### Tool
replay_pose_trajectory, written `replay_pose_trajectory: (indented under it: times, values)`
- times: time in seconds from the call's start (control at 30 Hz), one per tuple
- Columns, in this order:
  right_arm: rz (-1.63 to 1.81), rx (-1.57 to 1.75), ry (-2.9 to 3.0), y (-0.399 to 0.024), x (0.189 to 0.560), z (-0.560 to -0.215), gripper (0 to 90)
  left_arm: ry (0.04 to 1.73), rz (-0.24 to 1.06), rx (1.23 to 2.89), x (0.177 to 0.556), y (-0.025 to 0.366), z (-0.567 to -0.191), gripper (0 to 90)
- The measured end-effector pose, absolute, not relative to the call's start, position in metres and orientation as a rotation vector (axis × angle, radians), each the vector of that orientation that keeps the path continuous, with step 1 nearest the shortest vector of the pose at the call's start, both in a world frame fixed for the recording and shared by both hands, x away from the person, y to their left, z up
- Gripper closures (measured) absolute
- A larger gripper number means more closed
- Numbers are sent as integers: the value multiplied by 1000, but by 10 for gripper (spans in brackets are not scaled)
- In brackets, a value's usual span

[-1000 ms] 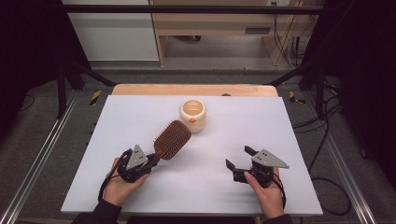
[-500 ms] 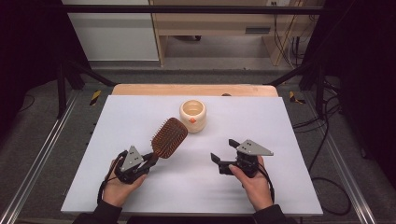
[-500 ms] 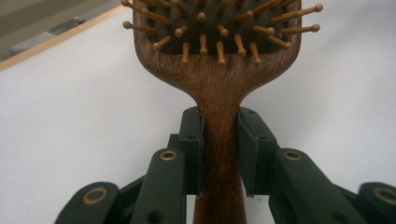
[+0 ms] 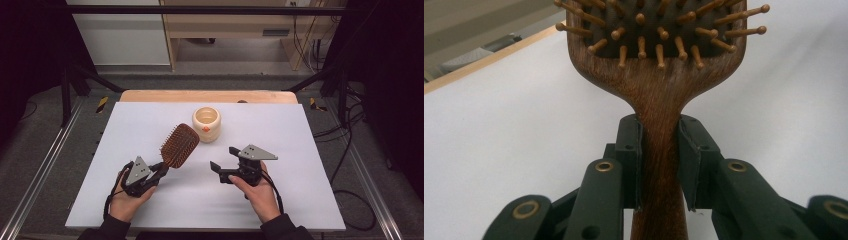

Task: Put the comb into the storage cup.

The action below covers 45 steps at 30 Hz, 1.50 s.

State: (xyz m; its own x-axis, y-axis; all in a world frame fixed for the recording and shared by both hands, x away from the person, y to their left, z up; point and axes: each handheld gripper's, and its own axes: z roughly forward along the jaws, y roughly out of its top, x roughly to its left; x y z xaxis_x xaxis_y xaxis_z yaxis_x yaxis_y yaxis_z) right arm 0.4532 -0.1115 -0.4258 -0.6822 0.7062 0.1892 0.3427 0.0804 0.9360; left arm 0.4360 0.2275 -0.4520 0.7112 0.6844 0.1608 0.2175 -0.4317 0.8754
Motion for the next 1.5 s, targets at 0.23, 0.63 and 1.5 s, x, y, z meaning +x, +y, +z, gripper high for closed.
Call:
replay_pose_trajectory:
  times: [0.23,0.63,1.5]
  values:
    - [1669,1042,2089,-96,452,-426,131,691,638,1976,435,227,-452,729]
    - [1673,1012,2111,-78,453,-420,131,685,642,1974,434,227,-452,729]
    - [1771,1071,2086,-65,455,-420,126,653,659,1958,430,218,-451,728]
